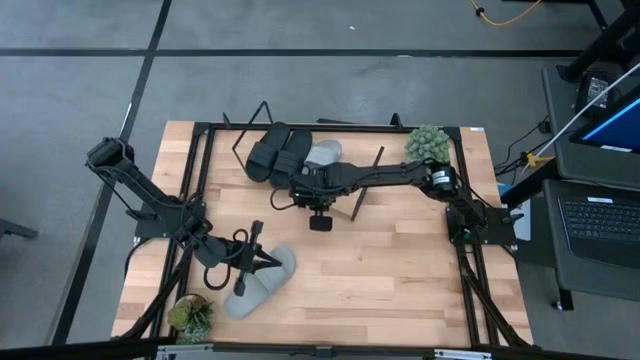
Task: Pick and place slides into the shelf
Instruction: Put the right gray slide on the shelf, then put the gray slide on the shelf
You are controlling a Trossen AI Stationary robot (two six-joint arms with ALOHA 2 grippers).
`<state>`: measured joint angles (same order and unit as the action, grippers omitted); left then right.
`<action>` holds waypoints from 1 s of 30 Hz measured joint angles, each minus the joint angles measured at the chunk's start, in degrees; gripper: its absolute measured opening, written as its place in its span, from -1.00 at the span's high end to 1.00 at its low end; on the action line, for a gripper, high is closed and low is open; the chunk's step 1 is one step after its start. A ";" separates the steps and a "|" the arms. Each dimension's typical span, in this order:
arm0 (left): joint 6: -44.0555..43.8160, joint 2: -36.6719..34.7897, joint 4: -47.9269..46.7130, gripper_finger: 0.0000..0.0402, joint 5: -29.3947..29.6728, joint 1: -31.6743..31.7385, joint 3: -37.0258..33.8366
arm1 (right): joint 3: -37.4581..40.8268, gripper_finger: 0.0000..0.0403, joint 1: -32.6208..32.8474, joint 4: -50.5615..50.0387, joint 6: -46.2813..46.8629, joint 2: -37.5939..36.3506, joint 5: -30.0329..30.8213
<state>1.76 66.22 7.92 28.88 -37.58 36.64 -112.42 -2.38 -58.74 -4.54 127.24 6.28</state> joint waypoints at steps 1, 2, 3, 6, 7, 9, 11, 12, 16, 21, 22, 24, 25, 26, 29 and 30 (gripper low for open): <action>0.00 0.00 0.02 1.00 -0.01 0.00 0.00 | 0.00 0.99 -0.08 0.36 -0.06 0.00 0.00; -0.02 0.00 0.02 1.00 -0.02 0.00 0.00 | 0.00 0.99 -0.19 0.77 -0.06 0.00 -0.07; -0.08 0.00 0.02 1.00 0.00 0.00 0.00 | 0.00 0.99 -0.32 0.90 -0.06 0.00 -0.26; -0.20 0.00 0.02 1.00 -0.01 0.00 0.00 | 0.00 0.99 -0.41 -0.29 0.36 0.00 -1.14; -0.20 0.00 0.02 1.00 0.00 0.00 0.00 | 0.00 1.00 -0.41 -0.95 0.85 0.00 -1.26; -0.15 0.00 0.01 1.00 -0.01 -0.01 0.00 | 0.00 1.00 -0.41 -2.25 1.11 -0.13 -1.37; -0.15 0.00 0.02 1.00 -0.01 -0.02 0.00 | 0.00 1.00 0.00 -2.78 1.35 -0.42 -1.68; -0.15 0.00 0.01 1.00 -0.01 -0.02 0.00 | 0.00 1.00 0.18 -3.02 1.39 -0.74 -1.90; -0.13 0.00 0.02 1.00 0.00 0.00 0.00 | -0.87 1.00 1.89 -4.35 2.77 -1.99 -2.95; 0.31 0.00 0.27 1.00 0.08 0.00 0.00 | -2.78 1.00 4.79 -4.51 2.81 -5.87 -0.67; 0.31 0.00 0.27 1.00 0.33 0.00 0.00 | -2.88 1.00 5.38 -4.50 2.94 -6.99 0.34; 0.31 0.00 0.28 1.00 0.60 0.01 0.00 | -2.91 1.00 6.71 -4.39 4.30 -9.55 2.51; 0.31 0.00 0.30 1.00 0.62 0.05 0.00 | -2.93 1.00 7.48 -4.17 4.68 -10.74 3.82; 0.30 0.00 0.33 1.00 0.62 0.07 0.00 | -2.93 1.00 8.34 -3.76 5.22 -11.96 5.37; 0.27 0.00 0.80 1.00 0.68 0.07 0.00 | -2.94 1.00 11.74 -3.37 6.42 -14.96 9.41; 0.26 0.00 0.79 1.00 0.68 0.07 0.00 | -2.77 1.00 13.06 -2.84 7.09 -15.75 10.77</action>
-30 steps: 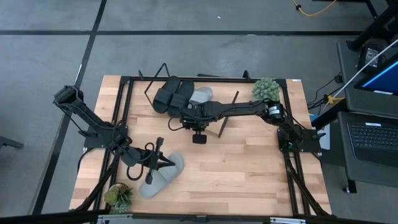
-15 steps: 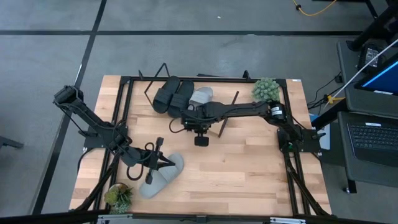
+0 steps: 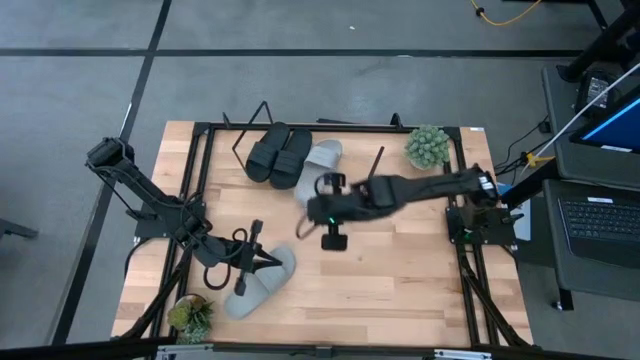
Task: Pick and place slides into the shelf
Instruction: Put the gray slide on the shelf
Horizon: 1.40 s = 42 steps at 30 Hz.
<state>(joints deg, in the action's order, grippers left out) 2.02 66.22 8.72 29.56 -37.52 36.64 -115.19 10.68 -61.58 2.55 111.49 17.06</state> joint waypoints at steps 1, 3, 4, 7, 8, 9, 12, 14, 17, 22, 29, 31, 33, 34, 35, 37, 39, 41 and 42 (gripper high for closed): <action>0.00 0.00 -0.01 1.00 0.00 -0.04 0.00 | 0.60 1.00 1.32 0.97 0.33 -0.93 1.30; -0.04 -0.02 0.00 1.00 -0.01 -0.04 0.00 | 3.05 1.00 3.86 3.66 0.75 -2.67 3.32; -0.12 -0.02 -0.01 1.00 -0.02 -0.13 0.00 | 4.67 1.00 5.01 5.82 1.07 -3.39 3.70; -0.26 -0.02 -0.03 1.00 0.00 -0.73 0.00 | 11.30 1.00 7.85 11.57 2.65 -5.83 3.85; -0.26 -0.02 -0.07 1.00 0.00 -1.11 0.00 | 13.90 1.00 8.57 14.27 3.31 -6.87 3.85; -0.24 -0.02 -0.05 1.00 0.02 -1.48 0.00 | 16.75 1.00 9.33 17.25 3.84 -8.02 3.88; -0.08 -0.02 -0.09 1.00 -0.62 -2.68 0.00 | 25.87 1.00 11.62 27.86 5.20 -11.46 3.86; -0.11 -0.02 -0.25 1.00 -1.19 -3.38 0.00 | 31.48 1.00 13.29 36.64 4.62 -12.98 3.86; -0.27 -0.02 -0.44 1.00 -2.32 -3.98 0.00 | 38.54 0.99 15.95 48.77 2.84 -14.64 3.75; -0.41 -0.02 -0.76 1.00 -2.69 -4.60 0.00 | 48.27 0.97 19.55 64.86 1.65 -15.43 3.71; -1.11 -0.04 -5.78 1.00 -3.63 -5.19 0.00 | 59.07 0.97 21.90 84.54 2.90 -15.55 3.76; -2.52 -0.04 -8.19 1.00 -3.78 -5.77 0.00 | 61.39 0.96 22.13 88.60 3.58 -15.55 3.76; -3.84 -0.04 -9.22 1.00 -3.64 -6.35 0.00 | 63.23 0.96 22.16 91.39 4.49 -15.55 3.78; -4.41 -0.04 -9.26 1.00 -3.56 -6.61 0.00 | 63.80 0.96 22.16 91.94 4.75 -15.55 3.80; -4.81 -0.04 -9.23 1.00 -3.50 -6.87 0.00 | 64.12 0.96 22.16 92.26 5.00 -15.55 3.81; -5.77 -0.04 -9.55 1.00 -3.56 -7.21 0.14 | 64.25 0.96 22.15 92.61 5.50 -15.55 3.84; -6.61 -0.04 -10.94 1.00 -4.12 -7.19 0.68 | 64.25 0.96 22.13 92.74 6.01 -15.55 3.85; -6.96 -0.04 -13.42 1.00 -5.04 -7.14 1.22 | 64.25 0.96 22.13 92.70 6.01 -15.55 3.83; -7.51 -0.04 -15.21 1.00 -5.77 -7.13 1.35 | 64.25 0.96 22.13 92.70 6.01 -15.55 3.83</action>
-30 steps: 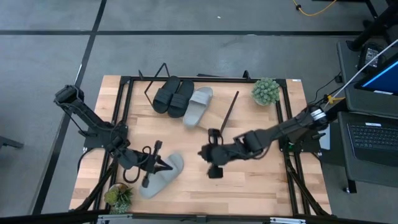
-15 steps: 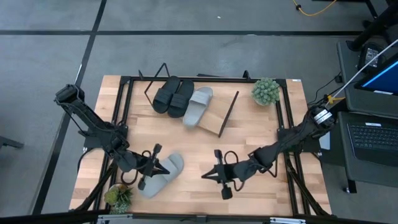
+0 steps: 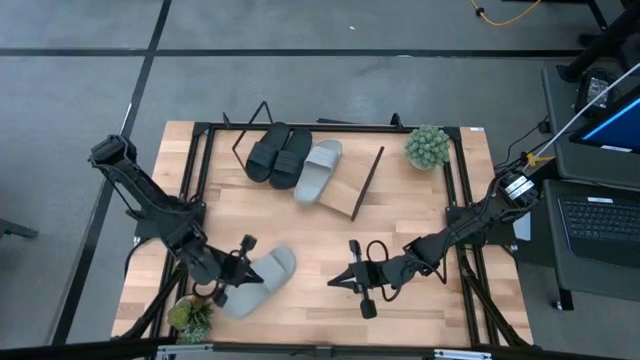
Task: Pick and place slides into the shelf
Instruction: Put the gray slide on the shelf
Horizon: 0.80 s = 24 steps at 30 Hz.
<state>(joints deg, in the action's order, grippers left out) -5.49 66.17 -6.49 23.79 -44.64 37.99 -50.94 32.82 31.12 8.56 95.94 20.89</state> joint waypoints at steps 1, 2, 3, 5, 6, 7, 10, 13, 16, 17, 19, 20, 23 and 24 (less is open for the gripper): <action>-0.45 0.07 -2.03 1.00 -0.92 0.00 0.11 | 0.00 0.96 0.00 0.00 0.00 0.00 0.00; -0.71 0.22 -3.50 1.00 -1.35 -0.04 0.14 | 0.00 0.96 0.00 0.00 0.00 0.00 0.00; -1.09 0.34 -5.02 1.00 -1.48 -0.04 0.15 | 0.00 0.96 0.00 -0.03 -0.01 0.00 0.01; -1.91 0.55 -7.52 1.00 -1.66 -0.18 0.16 | 0.00 0.96 0.00 -0.03 -0.56 0.00 0.01; -2.01 0.59 -8.48 1.00 -1.93 -0.32 0.16 | 0.00 0.96 0.00 -0.03 -1.30 0.00 0.01; -2.04 0.59 -8.92 1.00 -2.01 -0.49 0.16 | 0.00 0.96 -0.03 -0.03 -1.73 0.00 0.02; -2.26 0.59 -9.23 0.99 -2.38 -0.61 0.22 | 0.00 0.96 -0.45 -0.03 -2.66 0.00 0.01; -3.54 0.59 -9.45 0.92 -2.23 -0.48 0.22 | 0.00 0.96 -1.27 -0.03 -1.33 0.00 0.01; -3.88 0.59 -9.45 0.77 -2.24 -0.50 0.22 | 0.00 0.96 -2.16 -0.03 0.16 0.00 0.04; -3.92 0.59 -9.44 0.71 -2.19 -0.48 0.22 | 0.00 0.96 -2.39 -0.03 0.36 0.00 0.04; -3.90 0.59 -9.48 0.60 -2.07 -0.48 0.22 | 0.00 0.96 -2.75 -0.03 0.72 0.00 0.04; -3.79 0.61 -9.55 0.55 -2.04 -0.48 0.22 | 0.00 0.96 -2.84 -0.03 1.12 0.00 0.04; -2.22 1.58 -9.65 0.44 -1.75 -0.51 0.22 | 0.00 0.96 -2.93 -0.05 1.50 0.02 0.04; -1.70 2.11 -9.61 0.41 -1.47 -0.59 0.23 | 0.00 0.96 -2.93 -0.05 1.48 0.02 0.04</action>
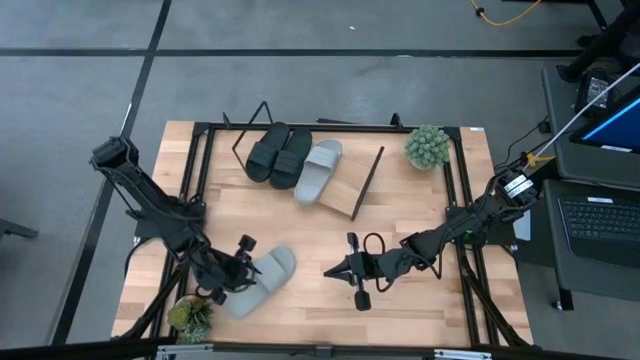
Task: Pick and place slides into the shelf
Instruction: Put the gray slide on the shelf
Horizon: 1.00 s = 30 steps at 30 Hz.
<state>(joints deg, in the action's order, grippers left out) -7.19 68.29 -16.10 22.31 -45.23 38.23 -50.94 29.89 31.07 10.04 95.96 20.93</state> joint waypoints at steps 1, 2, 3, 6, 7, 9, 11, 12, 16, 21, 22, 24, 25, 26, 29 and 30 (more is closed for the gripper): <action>0.08 0.73 0.04 0.39 0.34 0.00 0.01 | 0.00 0.96 0.00 0.00 0.01 0.00 0.00; 0.11 1.62 0.00 0.38 0.65 0.01 0.01 | 0.00 0.96 0.00 -0.01 0.05 0.00 0.00; 0.10 2.60 -0.04 0.37 0.67 0.02 0.01 | 0.00 0.96 0.00 -0.02 0.05 0.00 0.00; 0.16 5.31 -0.41 0.37 0.69 0.02 0.22 | 0.00 0.96 0.00 -0.04 0.03 0.00 0.00; 0.16 6.26 -0.67 0.37 0.69 0.02 0.70 | 0.00 0.96 0.00 -0.05 0.04 0.00 0.00; 0.19 7.94 -2.52 0.37 0.76 0.02 2.48 | -0.02 0.96 0.00 -0.04 0.04 0.00 0.00; 0.22 9.89 -6.04 0.37 1.36 0.02 4.83 | -0.02 0.96 0.02 -0.07 0.04 0.00 -0.01; 0.24 11.00 -8.35 0.37 1.75 0.02 5.87 | -0.02 0.96 0.02 -0.07 0.03 0.00 0.00; 0.25 15.79 -15.49 0.37 2.80 0.04 9.35 | -0.02 0.96 0.02 -0.13 0.03 0.00 -0.02; 0.30 20.15 -18.22 0.36 5.63 0.01 12.14 | -0.04 0.96 0.02 -0.36 0.02 0.02 -0.01; 0.31 20.56 -18.63 0.36 5.95 0.00 12.55 | -0.04 0.96 0.02 -0.37 0.01 0.04 -0.02; 0.31 21.06 -18.89 0.36 6.13 0.07 13.10 | -0.04 0.96 0.02 -0.50 0.02 0.04 -0.02; 0.31 21.13 -18.97 0.36 6.11 0.07 13.36 | -0.07 0.96 0.02 -0.67 0.01 0.04 -0.02; 0.31 21.12 -19.02 0.36 6.12 0.07 13.68 | -0.07 0.96 0.02 -0.90 0.01 0.04 -0.02; 0.31 21.12 -19.11 0.38 6.12 0.07 14.71 | -0.07 0.96 0.02 -1.41 0.01 0.04 -0.02; 0.31 21.12 -19.19 0.40 6.11 0.08 14.96 | -0.07 0.96 0.02 -1.63 0.01 0.04 -0.02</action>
<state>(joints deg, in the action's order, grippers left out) -6.87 89.41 -35.29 28.42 -45.16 53.18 -51.00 29.91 29.44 10.04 96.01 20.91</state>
